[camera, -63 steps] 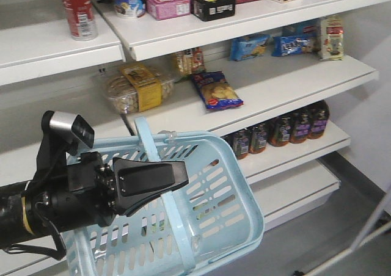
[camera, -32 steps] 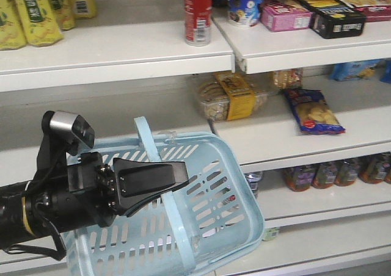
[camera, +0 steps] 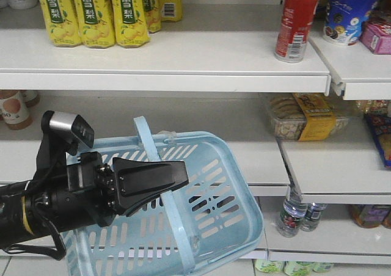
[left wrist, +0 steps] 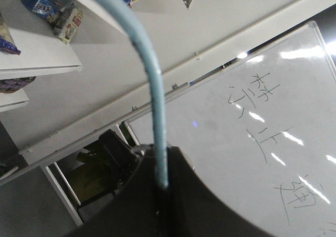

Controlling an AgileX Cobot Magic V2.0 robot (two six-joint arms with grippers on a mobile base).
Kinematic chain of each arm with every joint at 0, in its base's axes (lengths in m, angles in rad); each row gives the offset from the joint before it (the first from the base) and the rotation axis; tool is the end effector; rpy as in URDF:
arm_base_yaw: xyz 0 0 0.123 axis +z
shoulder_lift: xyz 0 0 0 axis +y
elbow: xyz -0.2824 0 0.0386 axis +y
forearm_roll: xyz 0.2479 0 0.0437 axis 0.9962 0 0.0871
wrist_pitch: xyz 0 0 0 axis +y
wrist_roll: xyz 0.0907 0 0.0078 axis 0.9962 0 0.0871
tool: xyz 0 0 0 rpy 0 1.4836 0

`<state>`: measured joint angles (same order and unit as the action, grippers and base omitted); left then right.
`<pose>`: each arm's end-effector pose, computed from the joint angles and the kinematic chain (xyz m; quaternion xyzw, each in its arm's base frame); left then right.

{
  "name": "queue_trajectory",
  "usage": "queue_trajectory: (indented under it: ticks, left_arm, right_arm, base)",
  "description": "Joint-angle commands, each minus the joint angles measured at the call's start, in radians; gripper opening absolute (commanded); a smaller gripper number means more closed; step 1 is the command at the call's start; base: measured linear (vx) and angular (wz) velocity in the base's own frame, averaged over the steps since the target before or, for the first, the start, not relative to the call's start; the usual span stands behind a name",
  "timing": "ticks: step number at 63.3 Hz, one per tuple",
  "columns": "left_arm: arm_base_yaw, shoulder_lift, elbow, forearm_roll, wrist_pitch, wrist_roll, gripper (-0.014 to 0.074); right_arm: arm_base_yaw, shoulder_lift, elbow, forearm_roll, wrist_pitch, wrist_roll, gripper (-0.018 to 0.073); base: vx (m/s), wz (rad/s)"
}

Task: Place coke in basket with both arms
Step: 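Drive up to the shelf holding the red Coca-Cola bottle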

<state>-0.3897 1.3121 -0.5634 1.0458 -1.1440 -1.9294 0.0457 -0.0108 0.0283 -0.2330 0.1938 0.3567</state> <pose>0.1871 -0.1543 0.2787 0.0439 0.6672 -0.7028 0.2427 0.0562 -0.0015 0.1870 0.0455 0.7465 0.0410 0.6626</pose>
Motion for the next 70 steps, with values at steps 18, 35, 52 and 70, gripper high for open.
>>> queue_trajectory:
  ticks: [18, 35, 52, 70]
  left_arm:
    - [-0.002, -0.029, -0.024, -0.068, -0.237, 0.008, -0.0006]
    - [-0.002, -0.029, -0.024, -0.068, -0.237, 0.008, -0.0006]
    - [-0.002, -0.029, -0.024, -0.068, -0.237, 0.008, -0.0006]
    - [-0.002, -0.029, -0.024, -0.068, -0.237, 0.008, -0.0006]
  right_arm:
    - [-0.003, -0.018, 0.009, -0.013, -0.074, -0.007, -0.0004]
    - [-0.003, -0.018, 0.009, -0.013, -0.074, -0.007, -0.0004]
    - [-0.003, -0.018, 0.009, -0.013, -0.070, -0.007, -0.0004]
    - [-0.003, -0.018, 0.009, -0.013, -0.070, -0.007, -0.0004]
  base:
    - [0.08, 0.21]
    - [0.08, 0.04]
    - [0.09, -0.07]
    - [0.07, -0.09]
